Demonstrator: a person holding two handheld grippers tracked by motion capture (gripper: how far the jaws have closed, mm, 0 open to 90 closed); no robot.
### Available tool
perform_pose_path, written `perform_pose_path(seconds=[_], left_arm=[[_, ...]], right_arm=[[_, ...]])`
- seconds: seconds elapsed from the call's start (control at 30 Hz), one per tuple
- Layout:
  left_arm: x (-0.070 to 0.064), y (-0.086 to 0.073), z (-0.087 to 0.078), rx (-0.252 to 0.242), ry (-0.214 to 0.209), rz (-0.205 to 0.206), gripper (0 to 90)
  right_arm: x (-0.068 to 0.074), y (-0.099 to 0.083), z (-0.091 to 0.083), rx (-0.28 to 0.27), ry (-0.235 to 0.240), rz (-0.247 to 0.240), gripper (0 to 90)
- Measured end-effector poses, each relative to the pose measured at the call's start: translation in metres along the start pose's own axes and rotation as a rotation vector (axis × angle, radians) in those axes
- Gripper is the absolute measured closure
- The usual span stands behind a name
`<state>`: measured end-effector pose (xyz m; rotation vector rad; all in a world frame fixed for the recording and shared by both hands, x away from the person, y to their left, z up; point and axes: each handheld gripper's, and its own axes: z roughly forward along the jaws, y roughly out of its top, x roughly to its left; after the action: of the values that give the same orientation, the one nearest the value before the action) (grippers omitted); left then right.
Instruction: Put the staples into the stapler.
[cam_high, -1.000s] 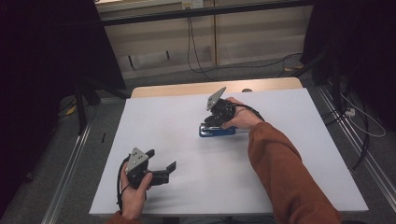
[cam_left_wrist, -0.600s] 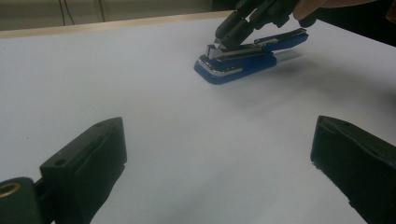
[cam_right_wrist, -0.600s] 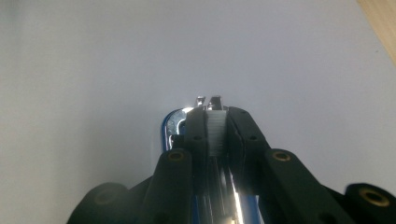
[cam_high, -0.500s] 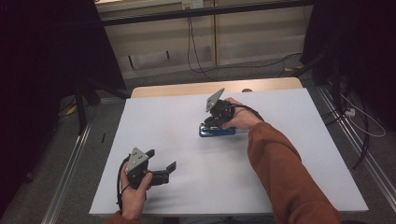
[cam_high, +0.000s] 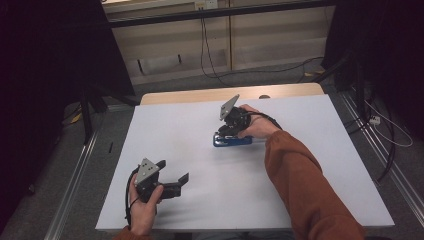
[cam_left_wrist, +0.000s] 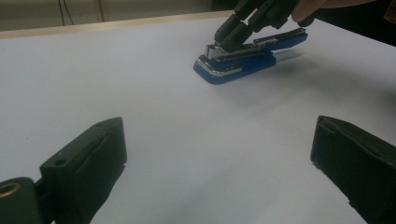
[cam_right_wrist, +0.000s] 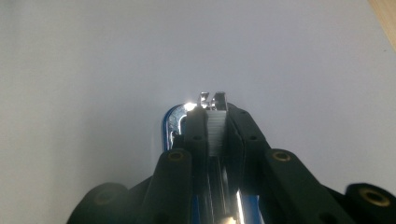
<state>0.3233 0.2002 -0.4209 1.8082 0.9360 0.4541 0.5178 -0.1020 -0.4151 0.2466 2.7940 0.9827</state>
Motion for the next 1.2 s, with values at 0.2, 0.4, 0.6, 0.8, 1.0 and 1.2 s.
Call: perform_pose_path(seconds=[0.2, 0.4, 0.6, 0.8, 1.0, 1.2], left_arm=[[0.0001, 0.0001, 0.0, 0.005, 0.001, -0.001, 3.7], [0.0, 0.0, 0.0001, 0.003, -0.001, -0.001, 3.7], [0.0002, 0.0, 0.0001, 0.008, -0.002, 0.004, 3.7], [0.0006, 0.0, -0.0001, 0.011, -0.001, 0.004, 3.7], [0.0006, 0.0, -0.0003, 0.01, -0.002, 0.005, 3.7], [0.0005, 0.0, -0.0001, 0.008, -0.003, 0.004, 3.6]], right_arm=[[-0.0025, 0.0015, 0.0, 0.002, 0.017, -0.015, 79.3], [-0.0026, 0.0051, 0.0022, 0.005, 0.018, -0.018, 79.3], [-0.0026, 0.0049, 0.0022, 0.004, 0.019, -0.011, 79.2], [-0.0026, 0.0042, 0.0027, 0.001, 0.019, -0.003, 77.7], [-0.0023, 0.0041, 0.0038, 0.008, 0.019, 0.02, 75.2], [-0.0029, 0.0036, 0.0019, 0.007, 0.005, 0.032, 73.9]])
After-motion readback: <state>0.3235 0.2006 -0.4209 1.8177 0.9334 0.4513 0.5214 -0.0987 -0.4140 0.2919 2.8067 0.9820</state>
